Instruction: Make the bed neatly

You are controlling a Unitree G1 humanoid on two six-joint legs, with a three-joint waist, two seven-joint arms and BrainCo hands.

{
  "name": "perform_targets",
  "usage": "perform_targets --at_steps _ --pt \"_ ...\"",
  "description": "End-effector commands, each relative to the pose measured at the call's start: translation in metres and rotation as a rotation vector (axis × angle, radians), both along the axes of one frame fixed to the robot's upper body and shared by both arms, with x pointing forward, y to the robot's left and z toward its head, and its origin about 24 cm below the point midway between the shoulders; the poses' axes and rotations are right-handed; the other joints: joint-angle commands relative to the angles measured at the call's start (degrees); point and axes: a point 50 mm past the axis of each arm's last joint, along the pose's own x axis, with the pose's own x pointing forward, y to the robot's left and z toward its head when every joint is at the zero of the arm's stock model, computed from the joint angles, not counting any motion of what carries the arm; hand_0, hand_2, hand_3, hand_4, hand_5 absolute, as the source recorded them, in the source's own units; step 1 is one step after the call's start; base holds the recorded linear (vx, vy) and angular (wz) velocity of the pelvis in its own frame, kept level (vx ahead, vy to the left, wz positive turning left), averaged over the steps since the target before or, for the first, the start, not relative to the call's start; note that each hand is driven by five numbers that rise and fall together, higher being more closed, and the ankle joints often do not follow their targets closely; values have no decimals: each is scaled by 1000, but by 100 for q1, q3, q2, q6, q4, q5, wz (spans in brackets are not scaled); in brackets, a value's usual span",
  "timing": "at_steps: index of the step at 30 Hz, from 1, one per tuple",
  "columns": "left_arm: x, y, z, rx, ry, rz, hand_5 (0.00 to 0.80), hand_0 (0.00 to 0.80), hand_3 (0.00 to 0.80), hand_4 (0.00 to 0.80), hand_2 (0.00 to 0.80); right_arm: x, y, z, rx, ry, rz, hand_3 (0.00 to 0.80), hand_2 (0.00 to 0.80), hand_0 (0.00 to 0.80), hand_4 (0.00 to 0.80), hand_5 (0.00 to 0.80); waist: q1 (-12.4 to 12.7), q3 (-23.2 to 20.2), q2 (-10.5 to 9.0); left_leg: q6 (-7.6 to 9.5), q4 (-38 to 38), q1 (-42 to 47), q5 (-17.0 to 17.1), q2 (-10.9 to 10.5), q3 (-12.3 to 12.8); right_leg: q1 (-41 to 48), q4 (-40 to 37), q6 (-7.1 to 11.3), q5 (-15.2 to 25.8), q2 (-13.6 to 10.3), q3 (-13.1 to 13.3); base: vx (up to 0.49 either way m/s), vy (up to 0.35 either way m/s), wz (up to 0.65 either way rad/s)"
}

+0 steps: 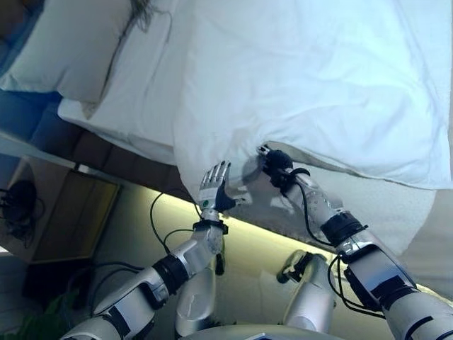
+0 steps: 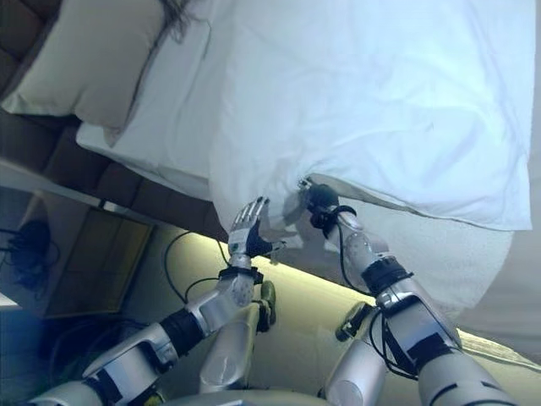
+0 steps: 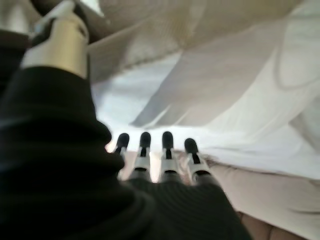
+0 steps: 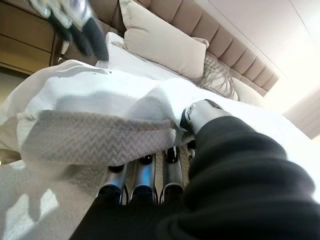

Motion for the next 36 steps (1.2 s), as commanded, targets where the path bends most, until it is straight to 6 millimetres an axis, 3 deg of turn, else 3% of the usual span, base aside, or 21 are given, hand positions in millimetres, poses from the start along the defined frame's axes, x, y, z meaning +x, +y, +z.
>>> perform_targets --at_steps 1,7,12,17,27,28,29,30,36 --pt "16 -6 32 77 -123 -52 0 0 0 0 0 10 60 92 234 -317 153 800 800 800 800 800 336 259 -299 216 347 -319 355 292 -368 470 -2346 1278 3027 -435 212 4 -160 -6" --pt "24 4 33 149 -123 51 0 0 0 0 0 3 80 103 278 -363 202 800 800 800 800 800 399 325 -511 242 306 -455 468 404 -449 402 -2313 1230 3022 -337 136 -5 -120 1" --pt "30 3 45 130 -182 88 0 0 0 0 0 1 90 107 290 -356 215 800 800 800 800 800 411 375 -538 277 305 -532 499 404 -485 350 -2288 1191 3008 -290 111 -7 -43 -6" --pt "38 8 63 91 -269 136 0 0 0 0 0 1 89 105 300 -344 205 800 800 800 800 800 436 382 -573 301 346 -597 481 391 -502 350 -2308 1196 3066 -305 31 3 -39 0" --pt "50 13 76 191 -281 152 0 0 0 0 0 1 95 109 348 -371 237 800 800 800 800 800 439 479 -670 376 493 -806 499 381 -615 270 -2186 1225 3147 -249 -72 -7 -48 -3" --pt "50 12 76 183 -278 156 188 188 188 188 188 1 95 110 349 -371 238 800 800 800 800 800 432 485 -656 380 459 -803 522 366 -618 273 -2207 1226 3152 -242 -75 -33 23 5" --pt "50 10 76 171 -276 158 461 461 461 461 461 2 96 110 349 -370 239 800 800 800 800 800 425 486 -638 385 431 -800 539 350 -615 274 -2223 1224 3151 -239 -73 -35 44 3" --pt "50 10 76 161 -276 160 800 800 800 800 800 2 96 110 345 -371 243 800 800 800 800 800 413 488 -623 389 407 -788 552 341 -609 283 -2242 1218 3147 -237 -67 -34 54 1" --pt "55 8 77 107 -252 154 800 800 800 800 800 2 97 109 322 -363 257 800 800 800 800 800 345 462 -588 371 413 -761 592 330 -553 328 -2279 1214 3150 -256 -66 1 31 0"
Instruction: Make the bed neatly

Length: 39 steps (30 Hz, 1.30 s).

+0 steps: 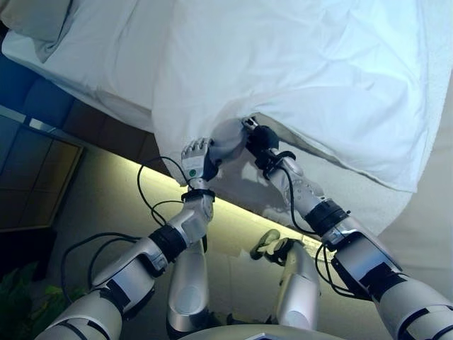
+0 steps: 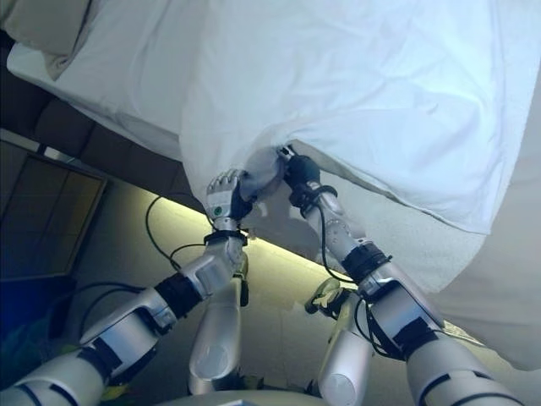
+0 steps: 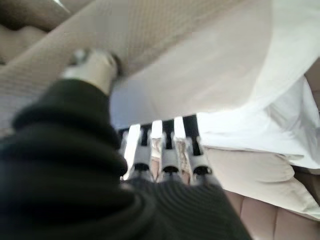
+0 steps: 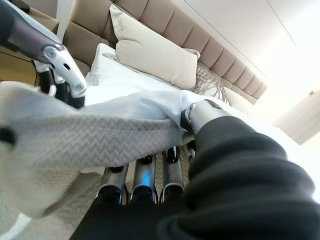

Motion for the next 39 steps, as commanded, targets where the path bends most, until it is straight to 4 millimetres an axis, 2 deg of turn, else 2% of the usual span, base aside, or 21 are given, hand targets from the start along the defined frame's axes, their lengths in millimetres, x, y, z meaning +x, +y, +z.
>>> perform_targets --at_steps 1,14,15,16,17,18,23,27,31,33,35,36,39 --pt "10 -16 27 -27 -104 -55 800 800 800 800 800 -6 59 70 140 -226 204 800 800 800 800 800 81 -47 -144 526 68 -466 726 14 -106 262 -2086 1436 3076 -687 171 0 0 0" --pt "12 -12 31 -52 -101 -59 800 800 800 800 800 -7 58 63 150 -197 212 800 800 800 800 800 64 -59 -159 563 100 -381 669 -27 -64 427 -2195 1441 3096 -644 101 -1 -8 -1" --pt "12 -12 30 -57 -104 -61 800 800 800 800 800 -7 58 61 148 -185 209 769 769 769 769 769 58 -74 -163 562 59 -329 669 -27 -52 482 -2247 1440 3099 -637 91 0 0 0" --pt "12 -11 30 -58 -105 -64 800 800 800 800 800 -7 56 58 145 -175 208 483 483 483 483 483 56 -88 -168 562 35 -284 666 -26 -39 532 -2279 1439 3105 -645 76 15 19 -3" --pt "12 -11 30 -62 -105 -68 800 800 800 800 800 -7 56 54 138 -162 206 72 72 72 72 72 56 -104 -164 563 2 -234 664 -34 -27 589 -2311 1437 3110 -656 57 24 21 -4" --pt "11 -12 28 -74 -101 -71 800 800 800 800 800 -8 55 50 128 -148 205 0 0 0 0 0 50 -121 -162 564 -24 -170 651 -40 -13 655 -2347 1432 3109 -667 49 35 29 -2" --pt "7 -13 20 -110 -79 -81 800 800 800 800 800 -13 53 24 160 -40 214 0 0 0 0 0 46 -287 -127 550 -218 207 640 -78 74 1068 -2574 1417 3089 -677 -28 65 38 1" --pt "4 -2 12 -114 -50 -57 800 800 800 800 800 -25 54 1 199 38 257 0 0 0 0 0 75 -454 -140 514 -379 629 600 -57 134 1601 -2856 1401 3098 -657 -156 122 -13 0" --pt "-4 16 0 -128 -18 -13 800 800 800 800 800 -48 58 -28 176 93 301 0 0 0 0 0 101 -688 -169 460 -716 1219 579 -55 196 2278 -3286 1411 3126 -513 -264 166 -8 4" --pt "-13 29 -12 -129 22 12 800 800 800 800 800 -64 55 -44 171 119 324 0 0 0 0 0 100 -816 -167 431 -942 1522 594 -71 240 2600 -3517 1421 3142 -427 -294 176 29 3" --pt "-27 45 -32 -123 86 45 800 800 800 800 800 -80 44 -64 178 168 340 0 0 0 0 0 83 -996 -162 419 -1231 1859 661 -119 298 2928 -3749 1438 3165 -345 -322 174 66 -5" --pt "-34 51 -41 -120 117 61 800 800 800 800 800 -87 38 -70 184 186 341 0 0 0 0 0 71 -1053 -170 470 -1337 1965 792 -166 400 3044 -3863 1352 3253 -348 -420 142 72 -3" --pt "-48 70 -60 -92 180 112 800 800 800 800 800 -103 31 -85 213 246 353 0 0 0 0 0 29 -1259 -176 458 -1604 2408 786 -204 510 3452 -4103 1387 3217 -251 -447 155 56 2"
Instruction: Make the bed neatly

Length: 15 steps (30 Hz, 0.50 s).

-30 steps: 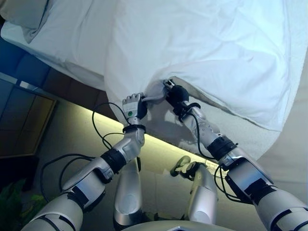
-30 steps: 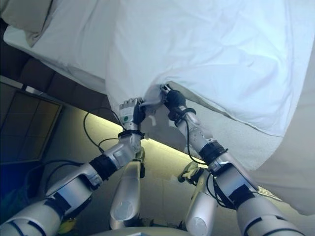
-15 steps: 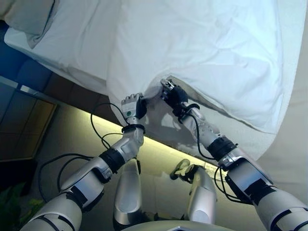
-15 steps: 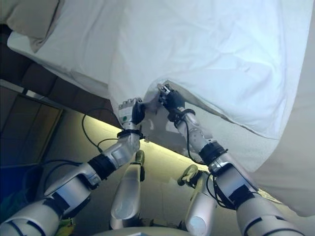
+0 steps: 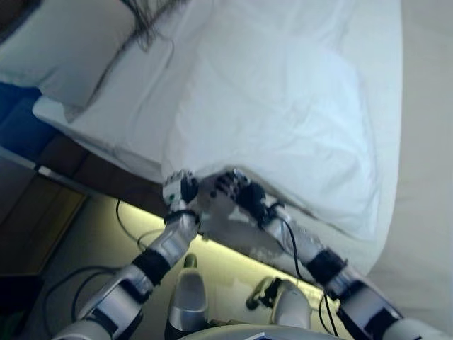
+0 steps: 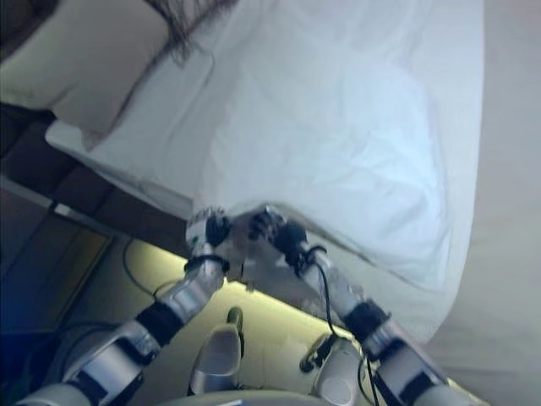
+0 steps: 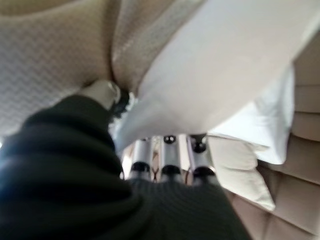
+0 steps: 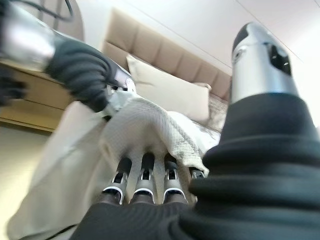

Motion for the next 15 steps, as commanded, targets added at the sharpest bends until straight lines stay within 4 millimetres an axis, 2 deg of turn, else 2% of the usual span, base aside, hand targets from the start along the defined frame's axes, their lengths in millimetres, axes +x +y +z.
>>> perform_targets --at_steps 1,7,12,15 --pt "5 16 18 71 -111 -13 800 800 800 800 800 -1 23 28 147 -104 86 0 0 0 0 0 26 -319 -172 470 -211 -37 755 -6 72 1063 -2835 863 3026 -294 -124 107 41 0" --pt "-13 48 10 110 -94 59 800 800 800 800 800 -31 6 3 111 19 97 0 0 0 0 0 -112 -579 -76 444 -776 559 792 -54 292 1510 -3130 890 2899 -142 -23 78 86 -3" --pt "-23 69 6 156 -76 102 800 800 800 800 800 -52 -6 -11 149 116 70 0 0 0 0 0 -180 -744 -54 424 -986 831 800 -79 343 1736 -3169 934 2813 -140 -44 87 39 -3" --pt "-29 89 0 215 -50 155 800 800 800 800 800 -61 -9 -16 196 169 66 0 0 0 0 0 -272 -869 -35 414 -1054 957 772 -107 365 1837 -3194 956 2744 -127 -28 78 44 -1"
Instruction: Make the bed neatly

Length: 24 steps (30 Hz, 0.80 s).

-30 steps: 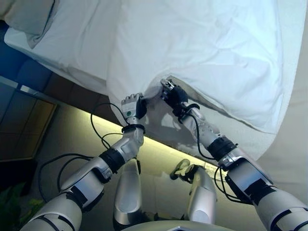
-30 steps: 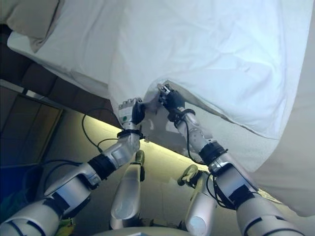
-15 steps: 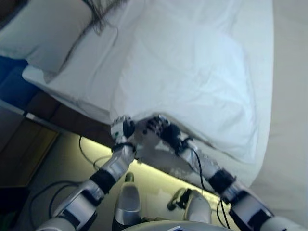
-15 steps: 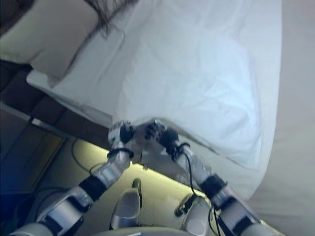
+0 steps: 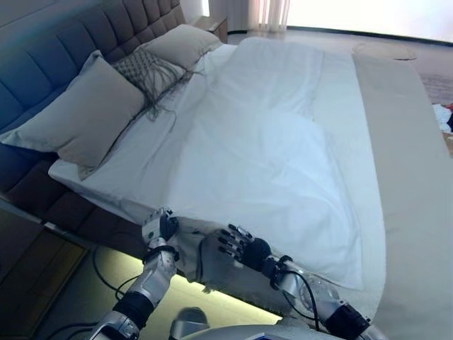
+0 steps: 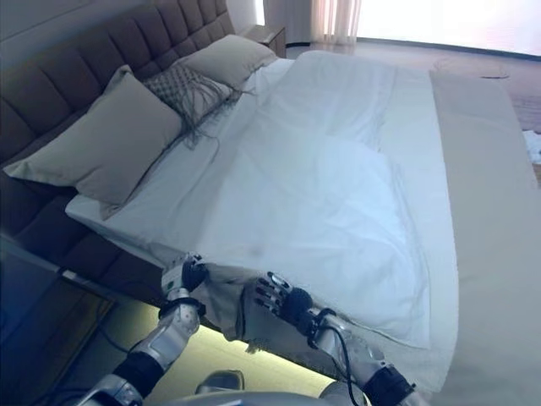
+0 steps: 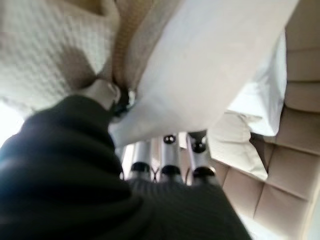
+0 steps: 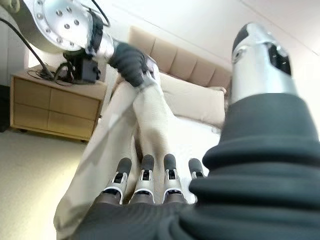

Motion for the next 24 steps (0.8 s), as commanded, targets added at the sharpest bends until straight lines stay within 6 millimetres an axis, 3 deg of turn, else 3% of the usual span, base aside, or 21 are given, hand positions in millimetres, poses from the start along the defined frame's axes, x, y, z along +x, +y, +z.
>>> perform_targets --at_steps 1,6,14,20,24 --pt "16 48 31 192 -153 62 800 800 800 800 800 9 15 24 202 -56 -7 0 0 0 0 0 10 -131 -239 189 -247 -167 603 28 28 865 -2551 670 2608 -216 -31 61 50 0" --pt "3 79 19 214 -109 199 800 800 800 800 800 -4 10 15 201 10 -3 0 0 0 0 0 -144 -288 -168 178 -224 -79 540 6 19 888 -2491 658 2499 -232 42 54 52 -1" --pt "-40 118 -8 -49 -108 565 800 800 800 800 800 -6 -14 10 192 -32 -148 0 0 0 0 0 -233 -446 -125 144 -191 -55 513 -17 -87 917 -2453 644 2415 -227 84 35 26 -6" --pt "-93 155 -24 -380 -209 935 800 800 800 800 800 -6 -63 5 114 -29 -318 0 0 0 0 0 -392 -565 -61 152 -258 -12 489 -89 -106 897 -2440 631 2310 -228 172 32 82 -2" --pt "-119 174 -25 -458 -265 1047 800 800 800 800 800 -7 -90 1 67 -14 -416 0 0 0 0 0 -462 -625 -36 152 -288 24 462 -111 -112 910 -2431 633 2258 -226 208 36 77 -11"
